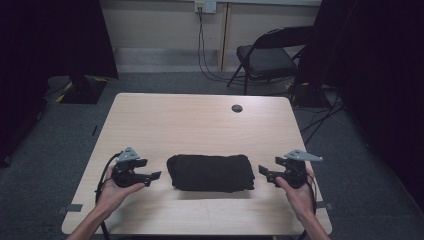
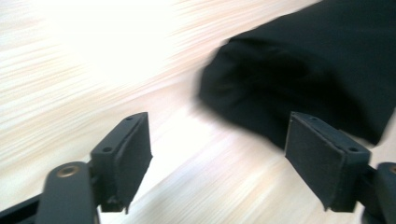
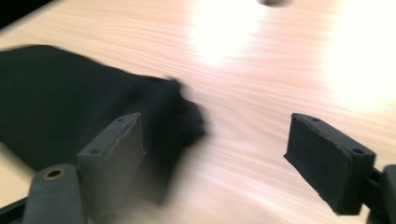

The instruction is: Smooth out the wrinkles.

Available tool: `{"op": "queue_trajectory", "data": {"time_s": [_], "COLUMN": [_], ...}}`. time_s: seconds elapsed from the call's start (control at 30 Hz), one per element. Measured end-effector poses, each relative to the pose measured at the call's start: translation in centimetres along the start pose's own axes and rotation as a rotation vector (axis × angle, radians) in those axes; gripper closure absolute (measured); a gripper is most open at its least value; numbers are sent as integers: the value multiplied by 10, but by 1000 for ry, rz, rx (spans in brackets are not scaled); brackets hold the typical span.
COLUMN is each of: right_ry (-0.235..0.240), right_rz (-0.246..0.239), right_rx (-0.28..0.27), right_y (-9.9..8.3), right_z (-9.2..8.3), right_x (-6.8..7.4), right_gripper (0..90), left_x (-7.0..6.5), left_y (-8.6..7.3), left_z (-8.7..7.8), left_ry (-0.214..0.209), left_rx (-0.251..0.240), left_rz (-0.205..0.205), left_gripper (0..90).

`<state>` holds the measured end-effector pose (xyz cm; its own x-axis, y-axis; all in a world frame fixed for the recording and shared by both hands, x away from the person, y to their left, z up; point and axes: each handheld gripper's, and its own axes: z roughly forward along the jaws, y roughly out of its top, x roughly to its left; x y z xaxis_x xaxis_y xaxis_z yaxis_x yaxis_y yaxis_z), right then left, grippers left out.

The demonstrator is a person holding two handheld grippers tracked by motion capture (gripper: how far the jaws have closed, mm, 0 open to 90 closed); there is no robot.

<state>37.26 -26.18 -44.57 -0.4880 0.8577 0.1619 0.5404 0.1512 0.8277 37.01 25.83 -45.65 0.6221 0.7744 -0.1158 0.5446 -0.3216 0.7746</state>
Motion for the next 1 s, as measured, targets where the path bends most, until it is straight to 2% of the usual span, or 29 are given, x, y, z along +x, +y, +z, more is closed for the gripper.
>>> {"op": "queue_trajectory", "data": {"time_s": [0.1,0.17,0.23,0.27,0.33,0.4,0.5,0.53,0.57,0.67,0.8,1.0], "right_ry": [-69,-124,-175,-197,-227,-250,-256,-262,-262,-275,-279,-297], "right_rz": [26,33,36,38,46,58,62,50,39,6,-1,12], "right_rx": [39,61,84,95,118,139,194,202,206,187,144,140], "right_y": [-9,-17,-24,-27,-31,-34,-37,-38,-39,-44,-49,-49], "right_z": [-5,-8,-9,-8,-5,0,8,10,12,16,18,20], "right_x": [-19,-31,-43,-48,-57,-61,-60,-59,-57,-51,-48,-46], "right_gripper": [174,178,181,182,175,173,186,189,184,161,145,144], "left_x": [16,25,31,33,36,38,39,37,36,36,35,35], "left_y": [-11,-19,-23,-24,-24,-26,-29,-30,-31,-32,-39,-38], "left_z": [-9,-11,-11,-9,-5,2,9,11,13,16,21,22], "left_ry": [55,104,111,134,138,163,181,193,188,181,189,192], "left_rx": [18,45,60,71,90,132,178,173,159,136,62,63], "left_rz": [-13,-40,-44,-47,-60,-63,-41,-18,-11,-10,-7,-14], "left_gripper": [214,207,225,232,216,223,223,220,190,153,103,94]}}
